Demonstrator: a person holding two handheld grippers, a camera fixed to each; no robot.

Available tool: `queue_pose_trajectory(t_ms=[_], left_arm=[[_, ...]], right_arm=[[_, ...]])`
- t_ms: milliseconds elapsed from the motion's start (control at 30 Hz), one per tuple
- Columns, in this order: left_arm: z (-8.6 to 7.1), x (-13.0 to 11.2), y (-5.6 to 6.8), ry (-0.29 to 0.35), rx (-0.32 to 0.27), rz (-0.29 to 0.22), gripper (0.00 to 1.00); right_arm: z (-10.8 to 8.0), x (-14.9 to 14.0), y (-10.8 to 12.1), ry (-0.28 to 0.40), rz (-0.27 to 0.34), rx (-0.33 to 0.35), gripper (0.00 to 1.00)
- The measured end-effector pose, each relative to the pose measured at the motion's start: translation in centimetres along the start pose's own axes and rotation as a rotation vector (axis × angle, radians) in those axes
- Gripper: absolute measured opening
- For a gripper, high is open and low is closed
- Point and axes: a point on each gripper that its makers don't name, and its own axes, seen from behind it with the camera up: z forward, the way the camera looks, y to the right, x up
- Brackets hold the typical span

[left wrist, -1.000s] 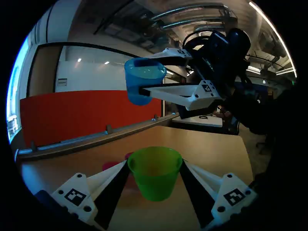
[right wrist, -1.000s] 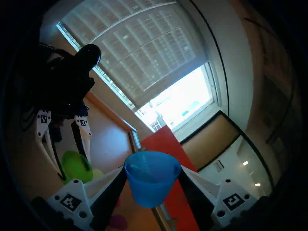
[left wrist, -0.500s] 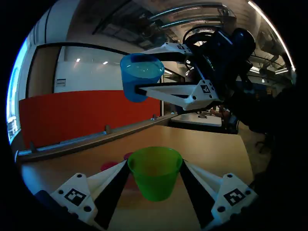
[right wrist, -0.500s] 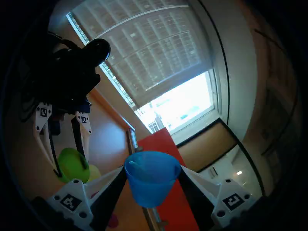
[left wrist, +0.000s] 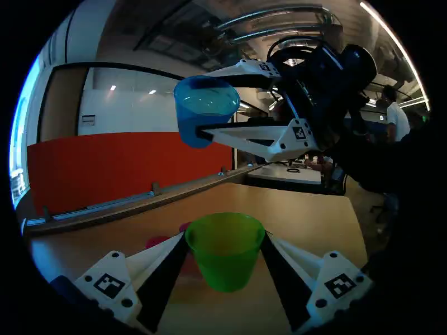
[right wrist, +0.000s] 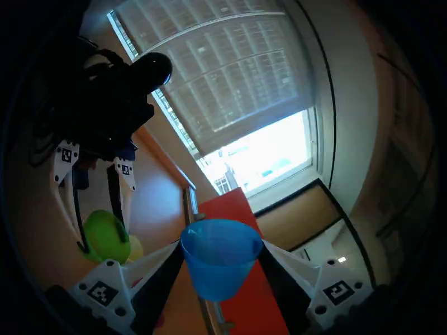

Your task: Pour water

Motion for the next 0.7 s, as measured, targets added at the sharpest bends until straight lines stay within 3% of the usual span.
queue_pose_trajectory(t_ms=[700], left_arm=[[-0.05,-0.14,0.05,0.001,0.002,0.002,0.88]], right_arm=[[0.3,0.52,0.11,0.007,-0.079,-0.004,0.92]])
